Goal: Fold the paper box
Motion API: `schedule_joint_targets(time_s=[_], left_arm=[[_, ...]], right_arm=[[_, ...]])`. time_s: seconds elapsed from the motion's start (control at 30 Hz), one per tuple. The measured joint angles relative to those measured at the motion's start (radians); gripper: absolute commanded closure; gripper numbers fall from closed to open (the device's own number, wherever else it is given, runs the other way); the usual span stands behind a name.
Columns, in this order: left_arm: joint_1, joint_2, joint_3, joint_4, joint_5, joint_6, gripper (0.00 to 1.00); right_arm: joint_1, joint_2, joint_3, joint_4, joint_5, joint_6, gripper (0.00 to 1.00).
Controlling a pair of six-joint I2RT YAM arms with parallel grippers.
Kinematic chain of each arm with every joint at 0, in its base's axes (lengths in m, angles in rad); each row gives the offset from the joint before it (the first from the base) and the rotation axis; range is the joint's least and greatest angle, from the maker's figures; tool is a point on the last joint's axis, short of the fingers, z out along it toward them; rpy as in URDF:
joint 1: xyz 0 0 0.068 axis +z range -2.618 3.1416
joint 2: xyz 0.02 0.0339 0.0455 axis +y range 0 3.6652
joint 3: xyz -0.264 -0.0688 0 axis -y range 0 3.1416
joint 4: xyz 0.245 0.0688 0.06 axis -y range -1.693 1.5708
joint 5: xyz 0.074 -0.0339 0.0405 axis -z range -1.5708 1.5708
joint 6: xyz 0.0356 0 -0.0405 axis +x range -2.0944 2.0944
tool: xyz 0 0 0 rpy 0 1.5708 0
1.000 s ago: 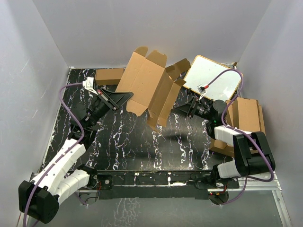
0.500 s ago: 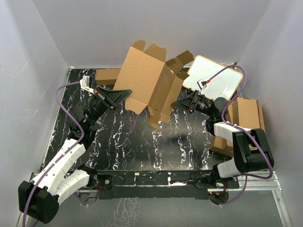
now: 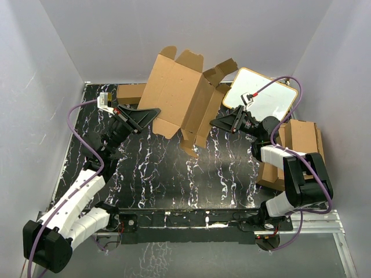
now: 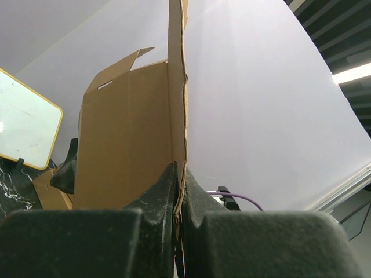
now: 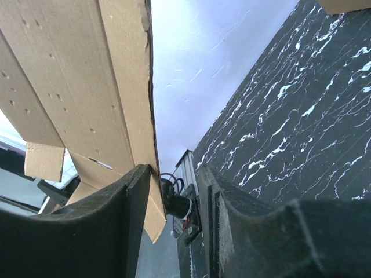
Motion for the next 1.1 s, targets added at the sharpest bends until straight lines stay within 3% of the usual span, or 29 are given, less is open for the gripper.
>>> schedule_joint_targets(time_s=[0.23,0.37,0.63,0.9,1.1], left_arm=[[0.0,0.003,-0.017,0.026,-0.001,-0.009,1.0],[0.0,0.003,-0.043,0.024,-0.005,0.0,1.0],[0.0,0.001,-0.084,-0.018,-0.031,0.074,1.0],[0.004,0.037,-0.218,0.02,-0.07,0.084,1.0],[0.006,0.048,-0.227,-0.053,-0.102,0.167,1.0]], right_arm=[[0.0,0.005,0.008,0.014,-0.005,0.019,0.82],[0.0,-0.014,0.008,0.01,-0.007,-0.005,0.9],[-0.008,-0.157,0.008,-0.043,-0.033,-0.138,0.92],[-0.011,-0.166,0.023,-0.385,-0.04,-0.404,0.92],[-0.01,-0.159,0.046,-0.643,0.034,-0.599,0.92]])
